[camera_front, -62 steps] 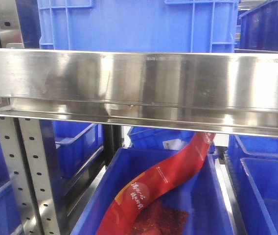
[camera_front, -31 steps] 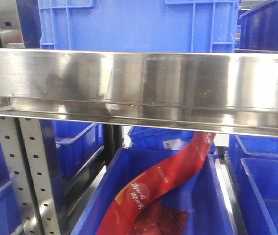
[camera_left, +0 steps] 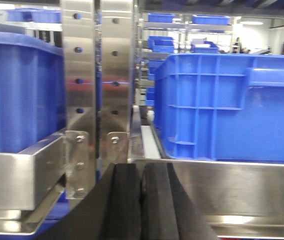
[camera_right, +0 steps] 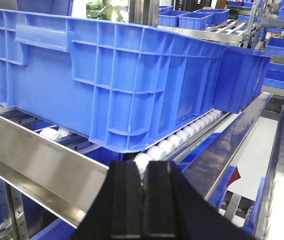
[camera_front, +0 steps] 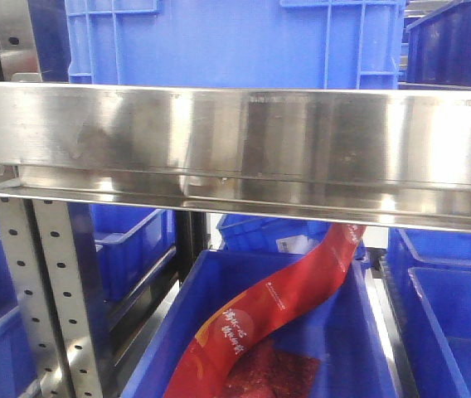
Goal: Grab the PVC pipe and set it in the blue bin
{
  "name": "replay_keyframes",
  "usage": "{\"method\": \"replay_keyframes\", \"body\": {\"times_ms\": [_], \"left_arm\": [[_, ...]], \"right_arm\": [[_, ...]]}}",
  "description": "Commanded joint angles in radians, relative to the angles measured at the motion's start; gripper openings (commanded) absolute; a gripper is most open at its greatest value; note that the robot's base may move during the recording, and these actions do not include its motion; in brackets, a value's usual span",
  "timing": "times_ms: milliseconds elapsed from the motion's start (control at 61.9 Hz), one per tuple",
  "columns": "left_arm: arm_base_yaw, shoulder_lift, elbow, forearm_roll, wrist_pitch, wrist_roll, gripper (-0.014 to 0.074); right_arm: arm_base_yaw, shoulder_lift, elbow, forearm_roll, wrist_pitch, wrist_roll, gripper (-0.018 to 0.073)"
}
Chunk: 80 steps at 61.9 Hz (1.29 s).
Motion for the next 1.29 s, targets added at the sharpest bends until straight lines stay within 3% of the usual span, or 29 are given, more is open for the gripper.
{"method": "replay_keyframes", "body": {"times_ms": [0,355,614,1276], "left_arm": [[0.026,-0.02,0.005,0.002,0.009,0.0,-0.0111],[0.115,-0.051,0.005,0.002,0.139,0.0,-0.0111],[0.162,-0.051,0.005,0.002,0.147,0.0,-0.0111],[0.168,-0.051,0.005,0.002,0.193,0.0,-0.0111]], "right_arm": [[-0.003,-0.006,0.005,-0.006,-0.024,0.001,-0.0162],[-0.003,-0.006,0.005,-0.006,-0.024,0.001,-0.0162],[-0.003,-0.006,0.005,-0.006,-0.024,0.001,-0.0162],[-0.003,-0.006,0.005,-0.006,-0.024,0.001,-0.0162]]}}
